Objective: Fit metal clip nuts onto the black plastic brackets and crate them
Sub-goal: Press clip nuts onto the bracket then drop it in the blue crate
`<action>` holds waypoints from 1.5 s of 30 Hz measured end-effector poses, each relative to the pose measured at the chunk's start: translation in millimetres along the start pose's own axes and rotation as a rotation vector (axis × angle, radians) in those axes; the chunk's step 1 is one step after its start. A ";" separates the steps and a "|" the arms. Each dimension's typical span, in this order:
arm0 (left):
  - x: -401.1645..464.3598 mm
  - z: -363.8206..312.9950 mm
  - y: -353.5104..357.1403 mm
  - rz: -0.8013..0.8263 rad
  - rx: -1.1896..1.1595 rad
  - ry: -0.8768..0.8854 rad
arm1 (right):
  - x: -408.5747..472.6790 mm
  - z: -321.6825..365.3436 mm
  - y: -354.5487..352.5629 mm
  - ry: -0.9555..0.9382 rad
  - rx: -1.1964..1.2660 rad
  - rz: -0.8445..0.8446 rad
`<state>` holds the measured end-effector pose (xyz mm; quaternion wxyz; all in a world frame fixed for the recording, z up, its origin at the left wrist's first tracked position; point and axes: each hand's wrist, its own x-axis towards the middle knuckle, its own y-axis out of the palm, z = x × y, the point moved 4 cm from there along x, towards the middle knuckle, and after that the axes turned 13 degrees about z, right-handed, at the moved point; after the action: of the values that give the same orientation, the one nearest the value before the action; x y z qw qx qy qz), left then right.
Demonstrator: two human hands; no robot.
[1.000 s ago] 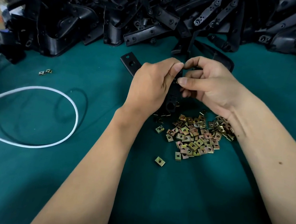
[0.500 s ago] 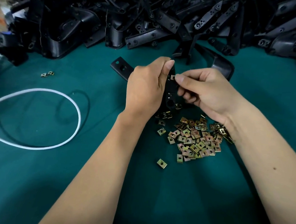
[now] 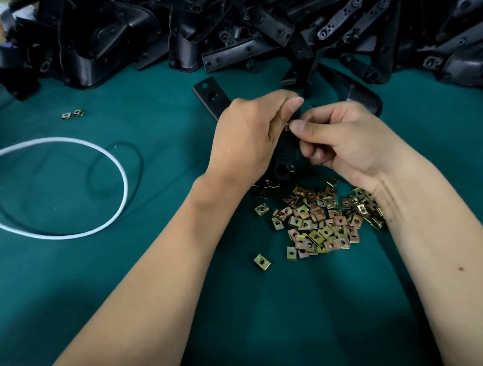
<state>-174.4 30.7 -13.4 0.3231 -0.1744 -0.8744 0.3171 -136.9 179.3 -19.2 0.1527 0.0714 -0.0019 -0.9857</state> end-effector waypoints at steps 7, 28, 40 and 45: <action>0.3 8.2 -9.4 0.007 0.071 -0.061 | 3.9 -3.8 5.8 -0.043 -0.178 -0.063; -8.8 48.3 -36.0 -0.275 0.143 -0.419 | 9.0 -0.6 43.5 -0.189 -0.804 -0.030; -7.9 37.2 -30.6 -0.237 0.102 -0.309 | 6.8 -4.0 23.4 -0.193 -0.078 -0.096; -7.2 31.1 -29.5 -0.228 0.104 -0.267 | 7.6 -5.6 25.2 -0.191 0.027 -0.139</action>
<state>-193.1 -8.5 -15.4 0.2465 -0.0137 -0.9061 0.3435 -135.7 153.1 -25.1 0.0822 -0.0210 -0.0247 -0.9961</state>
